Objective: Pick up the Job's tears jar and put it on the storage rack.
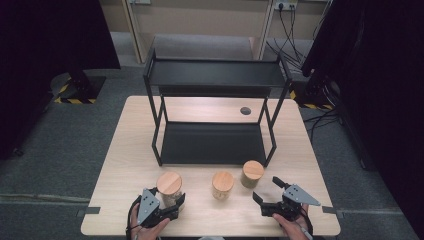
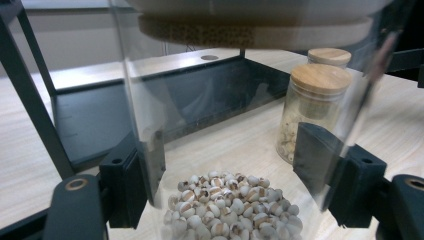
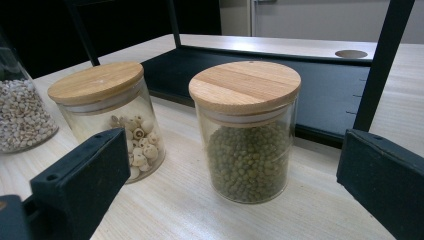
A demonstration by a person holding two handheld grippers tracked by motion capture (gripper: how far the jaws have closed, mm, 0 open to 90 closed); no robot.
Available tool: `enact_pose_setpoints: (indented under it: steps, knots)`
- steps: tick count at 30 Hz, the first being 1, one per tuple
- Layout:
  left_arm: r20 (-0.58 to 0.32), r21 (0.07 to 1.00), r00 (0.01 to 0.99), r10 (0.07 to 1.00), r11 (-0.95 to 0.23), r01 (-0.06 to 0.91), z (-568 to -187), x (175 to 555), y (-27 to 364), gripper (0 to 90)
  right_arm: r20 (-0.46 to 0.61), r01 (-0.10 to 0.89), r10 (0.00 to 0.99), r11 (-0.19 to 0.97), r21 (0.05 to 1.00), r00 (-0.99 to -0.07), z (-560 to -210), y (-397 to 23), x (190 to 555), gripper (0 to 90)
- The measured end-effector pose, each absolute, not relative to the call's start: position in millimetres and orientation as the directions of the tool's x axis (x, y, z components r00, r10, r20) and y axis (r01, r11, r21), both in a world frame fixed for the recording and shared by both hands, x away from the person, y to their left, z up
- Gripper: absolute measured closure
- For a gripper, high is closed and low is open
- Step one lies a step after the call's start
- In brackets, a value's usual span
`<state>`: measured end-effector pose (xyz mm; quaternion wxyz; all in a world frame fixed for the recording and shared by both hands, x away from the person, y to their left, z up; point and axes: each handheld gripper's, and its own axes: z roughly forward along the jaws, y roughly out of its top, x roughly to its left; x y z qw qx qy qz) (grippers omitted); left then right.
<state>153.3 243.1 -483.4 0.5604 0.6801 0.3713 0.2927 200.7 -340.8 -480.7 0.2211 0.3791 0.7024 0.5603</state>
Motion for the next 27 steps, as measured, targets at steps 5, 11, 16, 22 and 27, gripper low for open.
enact_pose_setpoints:
  steps: [5,11,16,22,27]
  knots:
    - [-0.010,0.980,0.556,0.831,-0.101,0.169,-475.9,154.4,243.9,24.9,0.114,0.284,0.781,0.085,0.955,-0.614,-480.9,-340.2,200.8,0.9]
    - [-0.020,0.979,0.562,0.827,-0.099,0.181,-469.1,162.1,241.8,24.9,0.114,0.283,0.782,0.082,0.956,-0.613,-480.9,-341.2,200.8,0.9]
    - [-0.019,0.978,0.561,0.827,-0.101,0.182,-464.9,168.8,239.4,25.0,0.114,0.283,0.781,0.083,0.956,-0.614,-480.9,-341.3,200.9,0.9]
    - [-0.020,0.979,0.560,0.828,-0.098,0.180,-458.0,177.0,237.9,25.0,0.115,0.283,0.781,0.082,0.956,-0.614,-480.9,-341.1,201.0,0.9]
    - [-0.028,0.978,0.563,0.826,-0.094,0.186,-452.8,186.1,235.8,25.0,0.114,0.282,0.780,0.083,0.956,-0.615,-481.0,-340.9,201.1,0.9]
